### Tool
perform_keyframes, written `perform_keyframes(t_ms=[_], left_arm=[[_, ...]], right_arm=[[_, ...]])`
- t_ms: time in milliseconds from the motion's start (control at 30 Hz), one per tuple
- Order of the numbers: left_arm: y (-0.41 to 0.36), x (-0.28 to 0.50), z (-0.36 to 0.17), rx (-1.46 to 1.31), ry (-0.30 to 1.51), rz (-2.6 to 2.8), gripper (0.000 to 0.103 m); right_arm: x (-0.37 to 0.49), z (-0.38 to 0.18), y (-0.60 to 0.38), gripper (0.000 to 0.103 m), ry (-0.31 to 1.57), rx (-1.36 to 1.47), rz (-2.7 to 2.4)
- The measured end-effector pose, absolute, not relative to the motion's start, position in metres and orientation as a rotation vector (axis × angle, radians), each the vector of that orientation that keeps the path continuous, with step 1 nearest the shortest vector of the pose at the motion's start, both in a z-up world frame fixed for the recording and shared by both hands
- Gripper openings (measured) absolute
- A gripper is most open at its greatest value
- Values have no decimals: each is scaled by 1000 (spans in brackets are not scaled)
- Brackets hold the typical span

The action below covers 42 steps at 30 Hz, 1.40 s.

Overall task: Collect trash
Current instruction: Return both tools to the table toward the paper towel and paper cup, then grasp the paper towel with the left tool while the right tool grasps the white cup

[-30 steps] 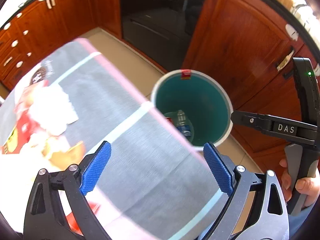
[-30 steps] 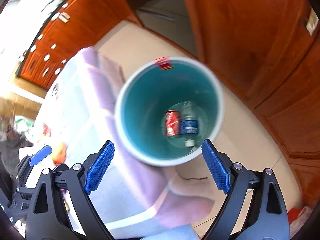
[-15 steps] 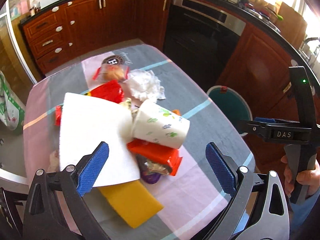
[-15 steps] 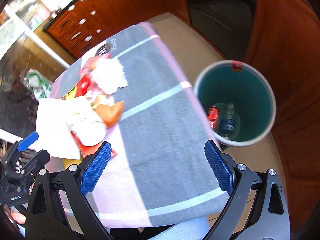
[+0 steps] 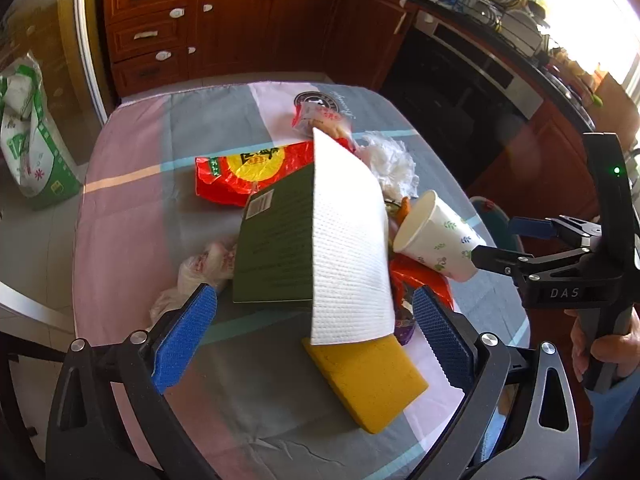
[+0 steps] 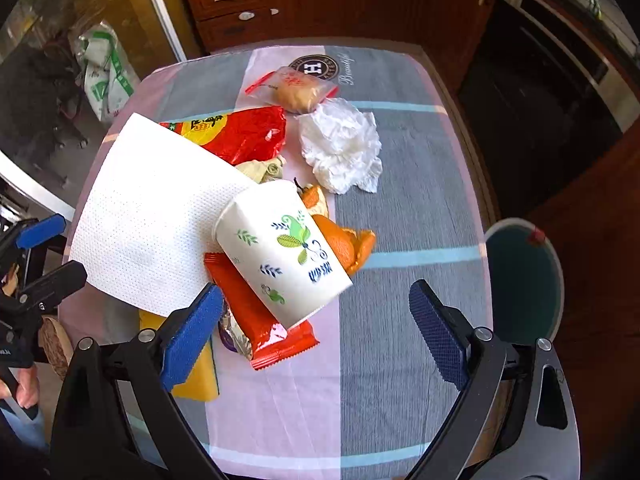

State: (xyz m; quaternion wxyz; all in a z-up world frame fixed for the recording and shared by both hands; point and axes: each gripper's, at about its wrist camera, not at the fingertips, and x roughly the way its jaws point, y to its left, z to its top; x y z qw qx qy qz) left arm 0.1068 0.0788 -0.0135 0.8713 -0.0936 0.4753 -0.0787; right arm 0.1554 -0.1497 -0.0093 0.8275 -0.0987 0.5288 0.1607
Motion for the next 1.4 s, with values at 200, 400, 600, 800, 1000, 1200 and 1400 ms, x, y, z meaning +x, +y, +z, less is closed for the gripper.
perform_keyframes(t_ms=[200,400,600,800,1000,1200,1400], left_arm=[[92,111,-20,-218,1001,-175,98],[86,114,-26,-201,1014,-191,98],[71,116,-25,-164,1018,-229,68],[50,115,-22,-100,1012,-251,33],[32,110,-6,-71,971,-289,7],[4,114,-15,-50,1016,-328,7],[-3,138,-43,-55,1082,-253,17]], right_arm=[[172,-21,-127,90,1116,-313,362],[179,-34,-117,78,1141,-353,379],[171,-39,-119,60,1148,-316,403],[170,-35,-141,59,1172,-170,416],[164,-35,-163,58,1172,-62,417],[160,-38,-190,58,1173,23,412],[157,-54,-214,58,1204,102,407]])
